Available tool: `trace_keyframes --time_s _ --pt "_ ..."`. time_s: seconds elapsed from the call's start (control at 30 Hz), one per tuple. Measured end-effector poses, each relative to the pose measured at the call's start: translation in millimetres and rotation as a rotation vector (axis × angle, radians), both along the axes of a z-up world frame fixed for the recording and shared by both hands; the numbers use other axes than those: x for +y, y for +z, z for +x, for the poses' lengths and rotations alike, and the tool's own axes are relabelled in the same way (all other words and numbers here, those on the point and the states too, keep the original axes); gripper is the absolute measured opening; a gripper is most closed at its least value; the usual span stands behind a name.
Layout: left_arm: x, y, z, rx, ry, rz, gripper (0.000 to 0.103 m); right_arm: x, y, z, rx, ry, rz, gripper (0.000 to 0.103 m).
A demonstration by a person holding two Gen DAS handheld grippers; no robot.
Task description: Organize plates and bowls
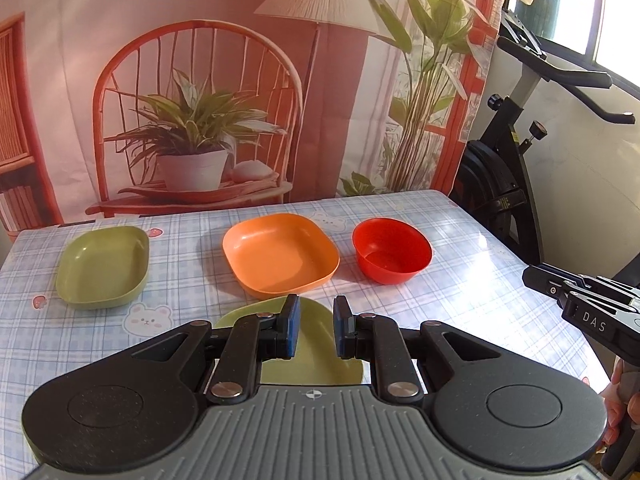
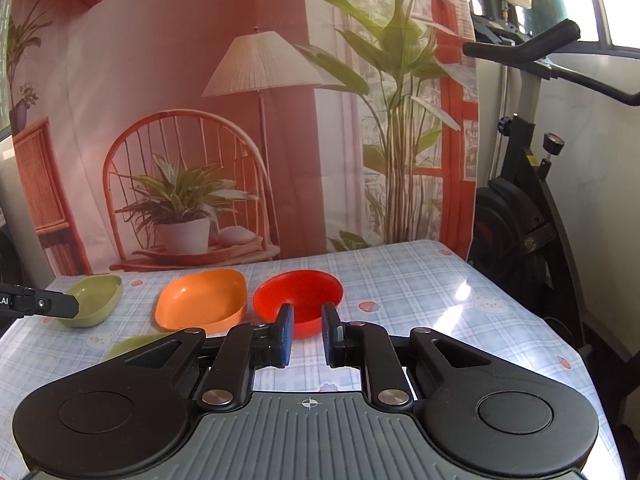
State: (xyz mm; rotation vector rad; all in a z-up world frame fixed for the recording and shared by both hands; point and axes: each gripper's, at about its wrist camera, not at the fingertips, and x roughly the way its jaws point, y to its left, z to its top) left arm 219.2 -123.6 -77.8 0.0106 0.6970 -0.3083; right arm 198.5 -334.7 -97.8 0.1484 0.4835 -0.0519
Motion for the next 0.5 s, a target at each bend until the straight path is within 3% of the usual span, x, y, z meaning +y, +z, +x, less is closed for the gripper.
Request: trace_keyframes --time_s 0.17,0.33,0.4,0.5 --pt "-29.7 -7.7 33.0 -0.004 -0.045 0.009 0.019 -12.8 -17.6 30.2 0.018 -0.005 0.021 0.016" --pt "-59.9 -25.2 74.5 0.058 -0.070 -0.081 0.024 -22.3 -34.9 65.3 0.014 0.037 0.027 0.019" --pt "-71.8 -34.3 88.1 0.055 -0.063 -0.074 0.031 -28.4 -44.7 84.1 0.033 0.038 0.045 0.019" --pt "-85.9 -48.0 109.3 0.073 -0.044 -0.047 0.032 -37.3 -59.9 106.3 0.051 0.033 0.076 0.019"
